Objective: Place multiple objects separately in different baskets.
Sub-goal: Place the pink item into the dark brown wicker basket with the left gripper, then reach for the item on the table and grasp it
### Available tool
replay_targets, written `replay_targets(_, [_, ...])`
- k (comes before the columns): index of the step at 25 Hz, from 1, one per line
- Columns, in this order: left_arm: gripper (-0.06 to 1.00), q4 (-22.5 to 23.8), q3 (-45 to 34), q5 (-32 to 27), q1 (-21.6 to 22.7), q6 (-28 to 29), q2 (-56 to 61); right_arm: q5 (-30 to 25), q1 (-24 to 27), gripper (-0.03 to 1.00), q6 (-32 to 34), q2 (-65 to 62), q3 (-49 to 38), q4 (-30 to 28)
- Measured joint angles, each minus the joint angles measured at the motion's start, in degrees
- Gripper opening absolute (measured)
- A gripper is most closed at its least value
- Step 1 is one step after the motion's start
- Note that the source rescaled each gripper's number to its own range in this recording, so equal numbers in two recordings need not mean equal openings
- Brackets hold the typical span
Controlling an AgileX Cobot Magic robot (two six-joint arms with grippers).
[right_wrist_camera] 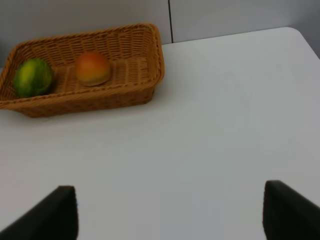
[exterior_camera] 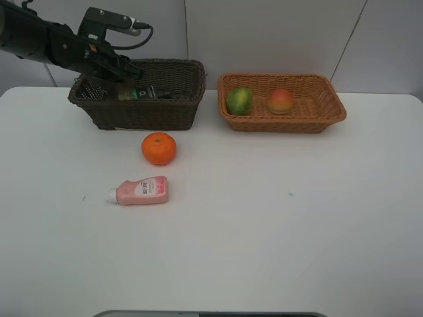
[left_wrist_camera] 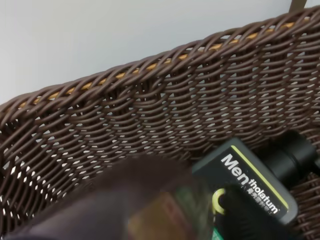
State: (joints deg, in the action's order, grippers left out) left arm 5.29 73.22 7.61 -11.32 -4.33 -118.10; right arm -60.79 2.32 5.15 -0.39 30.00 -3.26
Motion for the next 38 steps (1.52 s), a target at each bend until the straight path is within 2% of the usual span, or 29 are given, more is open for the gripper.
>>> replay_targets(1, [0.61, 0.0, 0.0, 0.0, 0.0, 0.0, 0.0, 0.0, 0.0, 0.47, 0.0, 0.0, 0.0, 0.0])
replay_targets(2, [0.72, 0.0, 0.0, 0.0, 0.0, 0.0, 0.0, 0.0, 0.0, 0.47, 0.0, 0.0, 0.0, 0.0])
replay_targets(4, [0.84, 0.0, 0.0, -0.1, 0.0, 0.0, 0.1, 0.0, 0.0, 0.47, 0.0, 0.0, 0.0, 0.0])
replay_targets(6, [0.88, 0.0, 0.0, -0.5, 0.0, 0.0, 0.6, 0.0, 0.0, 0.47, 0.0, 0.0, 0.0, 0.0])
replay_targets(15, [0.89, 0.0, 0.0, -3.9, 0.0, 0.0, 6.8, 0.0, 0.0, 0.47, 0.0, 0.0, 0.0, 0.0])
replay_targets(19, [0.89, 0.0, 0.1, -8.5, -0.1, 0.0, 10.0, 0.0, 0.0, 0.47, 0.0, 0.0, 0.0, 0.0])
replay_targets(25, [0.89, 0.0, 0.1, -20.6, -2.9, 0.0, 14.1, 0.0, 0.0, 0.47, 0.0, 0.0, 0.0, 0.0])
replay_targets(28, [0.89, 0.0, 0.1, -23.8, -4.4, 0.0, 14.6, 0.0, 0.0, 0.47, 0.0, 0.0, 0.0, 0.0])
replay_targets(38, [0.89, 0.0, 0.1, -40.9, -12.8, 0.0, 14.9, 0.0, 0.0, 0.47, 0.0, 0.0, 0.0, 0.0])
